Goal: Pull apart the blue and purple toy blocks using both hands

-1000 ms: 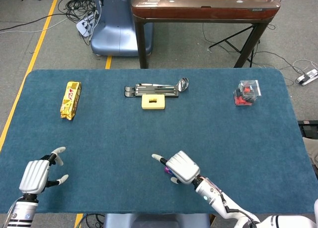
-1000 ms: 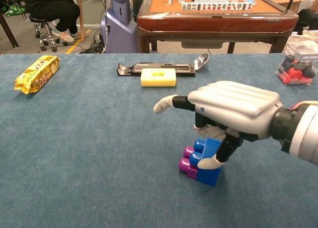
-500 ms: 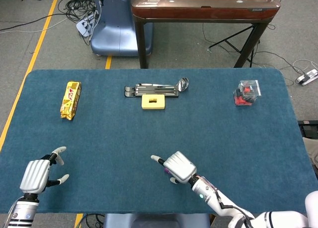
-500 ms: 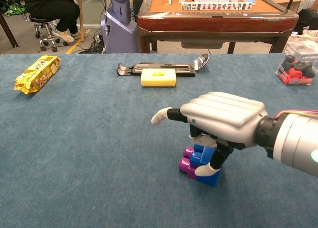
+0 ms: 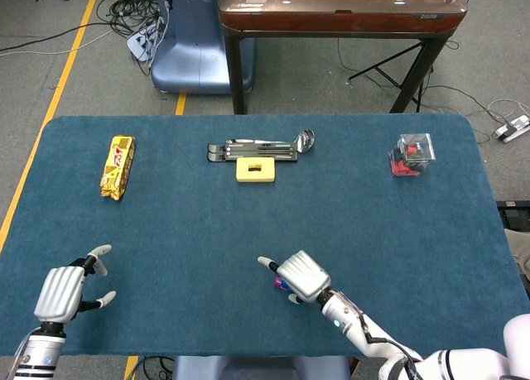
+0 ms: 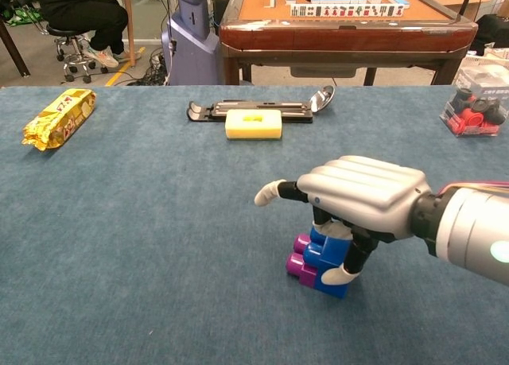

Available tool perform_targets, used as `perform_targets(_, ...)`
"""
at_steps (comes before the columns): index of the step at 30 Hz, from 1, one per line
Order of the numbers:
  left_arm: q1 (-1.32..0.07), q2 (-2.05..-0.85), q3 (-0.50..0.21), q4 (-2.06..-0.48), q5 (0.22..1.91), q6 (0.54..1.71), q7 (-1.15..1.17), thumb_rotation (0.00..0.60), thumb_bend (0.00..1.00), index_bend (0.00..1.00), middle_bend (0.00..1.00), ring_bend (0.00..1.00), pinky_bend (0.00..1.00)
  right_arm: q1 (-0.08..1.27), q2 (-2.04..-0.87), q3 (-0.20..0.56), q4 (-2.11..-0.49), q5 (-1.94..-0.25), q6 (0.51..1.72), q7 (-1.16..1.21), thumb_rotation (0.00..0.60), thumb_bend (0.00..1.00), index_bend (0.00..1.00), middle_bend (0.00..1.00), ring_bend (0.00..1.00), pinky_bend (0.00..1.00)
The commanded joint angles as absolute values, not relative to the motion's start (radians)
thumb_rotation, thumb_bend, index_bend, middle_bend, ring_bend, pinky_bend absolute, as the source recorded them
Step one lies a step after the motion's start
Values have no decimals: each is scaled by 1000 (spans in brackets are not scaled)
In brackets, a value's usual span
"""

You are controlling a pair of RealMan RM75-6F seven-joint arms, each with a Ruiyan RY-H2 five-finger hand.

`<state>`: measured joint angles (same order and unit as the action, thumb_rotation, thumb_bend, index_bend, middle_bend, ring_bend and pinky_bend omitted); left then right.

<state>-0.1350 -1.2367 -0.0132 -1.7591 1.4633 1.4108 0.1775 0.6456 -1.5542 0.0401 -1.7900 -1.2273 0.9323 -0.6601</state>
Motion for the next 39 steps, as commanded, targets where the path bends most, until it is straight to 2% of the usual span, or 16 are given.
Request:
perform_targets(1, -135, -1237, -12, -1759, 1464, 1411, 178, 600, 24, 257, 486, 458, 736, 649, -1557, 38, -1783, -1221, 934, -658, 600, 0, 157, 993, 972, 978)
perform_targets(29, -136, -1242, -12, -1765, 1465, 1406, 187, 600, 23, 257, 487, 459, 736, 654, -1518, 34, -1738, -1165, 969, -606, 600, 0, 157, 993, 972, 978)
perform_targets(39, -134, -1245, -8, -1765, 1463, 1405, 189, 600, 24, 257, 487, 459, 736, 696, -1464, 44, -1769, -1089, 880, -566, 600, 0, 157, 995, 972, 978)
